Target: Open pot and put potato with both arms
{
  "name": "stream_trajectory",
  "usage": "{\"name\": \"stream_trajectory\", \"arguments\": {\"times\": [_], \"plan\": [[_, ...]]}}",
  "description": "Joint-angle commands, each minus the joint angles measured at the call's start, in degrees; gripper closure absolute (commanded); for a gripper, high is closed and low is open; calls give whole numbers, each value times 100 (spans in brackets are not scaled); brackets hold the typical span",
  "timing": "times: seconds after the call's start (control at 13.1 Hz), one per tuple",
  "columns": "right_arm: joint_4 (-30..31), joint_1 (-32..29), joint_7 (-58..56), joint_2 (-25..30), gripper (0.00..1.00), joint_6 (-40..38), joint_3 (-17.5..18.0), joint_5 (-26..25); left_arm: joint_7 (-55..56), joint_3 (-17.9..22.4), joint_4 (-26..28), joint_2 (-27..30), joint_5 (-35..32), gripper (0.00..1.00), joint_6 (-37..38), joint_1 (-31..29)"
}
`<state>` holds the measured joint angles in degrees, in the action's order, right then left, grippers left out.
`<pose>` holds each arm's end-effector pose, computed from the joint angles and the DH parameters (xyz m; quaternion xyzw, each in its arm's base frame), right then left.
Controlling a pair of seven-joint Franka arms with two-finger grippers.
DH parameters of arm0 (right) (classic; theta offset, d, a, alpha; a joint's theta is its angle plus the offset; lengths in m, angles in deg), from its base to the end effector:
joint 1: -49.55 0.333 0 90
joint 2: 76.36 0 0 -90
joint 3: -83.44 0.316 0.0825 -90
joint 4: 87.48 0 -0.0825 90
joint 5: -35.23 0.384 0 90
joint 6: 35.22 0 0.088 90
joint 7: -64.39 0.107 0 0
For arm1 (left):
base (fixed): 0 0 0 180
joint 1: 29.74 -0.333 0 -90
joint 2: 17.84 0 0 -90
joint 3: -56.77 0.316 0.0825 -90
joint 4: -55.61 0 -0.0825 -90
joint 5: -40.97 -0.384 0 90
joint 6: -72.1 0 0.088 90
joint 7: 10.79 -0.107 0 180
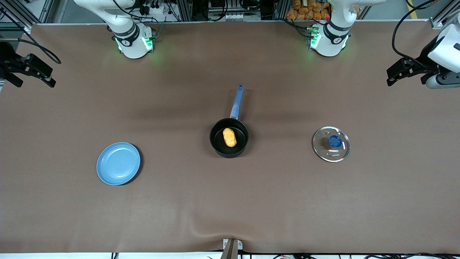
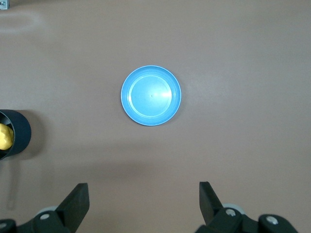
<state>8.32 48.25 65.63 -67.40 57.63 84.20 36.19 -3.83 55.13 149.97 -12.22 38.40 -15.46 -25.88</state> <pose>0.5099 -0.0025 0.6643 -0.9985 0.0155 -0.0524 0.0077 0.5170 -0.0456 0.6378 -0.9996 -0.0135 0.0077 0.0248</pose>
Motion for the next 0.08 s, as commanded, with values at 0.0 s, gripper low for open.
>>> {"name": "stream_trajectory", "arguments": {"times": [0.0], "plan": [[-79, -55, -45, 19, 0, 5, 11, 36, -19, -12, -154, -70, -15, 0, 46, -44]]}}
